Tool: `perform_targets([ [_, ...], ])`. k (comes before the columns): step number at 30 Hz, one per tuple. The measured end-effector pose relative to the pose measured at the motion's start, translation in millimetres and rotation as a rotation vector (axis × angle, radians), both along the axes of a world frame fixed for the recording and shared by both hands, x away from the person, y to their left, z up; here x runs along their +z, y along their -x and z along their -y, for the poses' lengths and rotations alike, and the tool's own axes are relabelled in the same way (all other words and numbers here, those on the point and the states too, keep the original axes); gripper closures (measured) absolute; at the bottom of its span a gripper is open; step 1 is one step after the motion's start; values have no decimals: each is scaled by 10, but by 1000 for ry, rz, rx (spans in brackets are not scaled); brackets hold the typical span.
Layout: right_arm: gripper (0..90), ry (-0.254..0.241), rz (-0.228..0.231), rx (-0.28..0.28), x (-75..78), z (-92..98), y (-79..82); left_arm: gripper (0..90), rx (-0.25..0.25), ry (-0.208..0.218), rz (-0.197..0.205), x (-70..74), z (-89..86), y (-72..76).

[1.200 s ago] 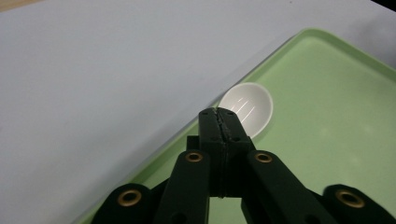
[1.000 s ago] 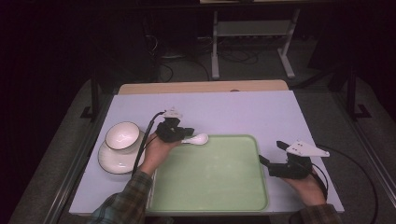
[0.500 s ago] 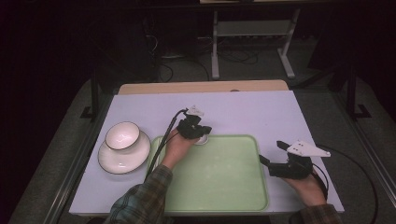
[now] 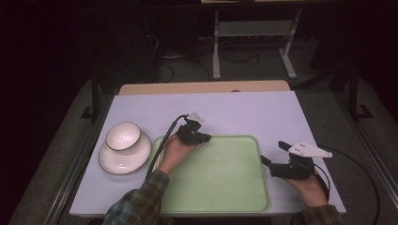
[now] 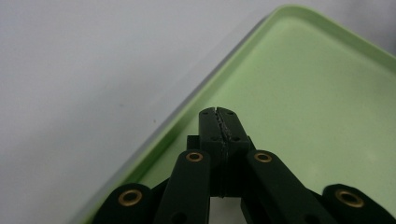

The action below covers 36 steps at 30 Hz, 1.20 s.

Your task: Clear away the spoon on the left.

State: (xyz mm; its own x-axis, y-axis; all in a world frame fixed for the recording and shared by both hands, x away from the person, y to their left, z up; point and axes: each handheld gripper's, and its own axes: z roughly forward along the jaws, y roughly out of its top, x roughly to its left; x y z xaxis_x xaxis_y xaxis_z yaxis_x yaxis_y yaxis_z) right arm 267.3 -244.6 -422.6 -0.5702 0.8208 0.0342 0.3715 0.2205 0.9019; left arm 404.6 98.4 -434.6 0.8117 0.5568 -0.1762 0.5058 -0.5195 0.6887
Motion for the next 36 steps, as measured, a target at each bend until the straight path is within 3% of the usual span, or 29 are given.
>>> perform_targets([
  [19,130,3,1,-3,2,1,3,900,-36,-14,-27,-3,-279,325],
  [27,130,5,2,-4,4,-3,5,900,-54,-39,-43,13,-442,452],
  [36,130,6,2,-5,3,-3,4,900,-39,-67,-50,20,-665,573],
])
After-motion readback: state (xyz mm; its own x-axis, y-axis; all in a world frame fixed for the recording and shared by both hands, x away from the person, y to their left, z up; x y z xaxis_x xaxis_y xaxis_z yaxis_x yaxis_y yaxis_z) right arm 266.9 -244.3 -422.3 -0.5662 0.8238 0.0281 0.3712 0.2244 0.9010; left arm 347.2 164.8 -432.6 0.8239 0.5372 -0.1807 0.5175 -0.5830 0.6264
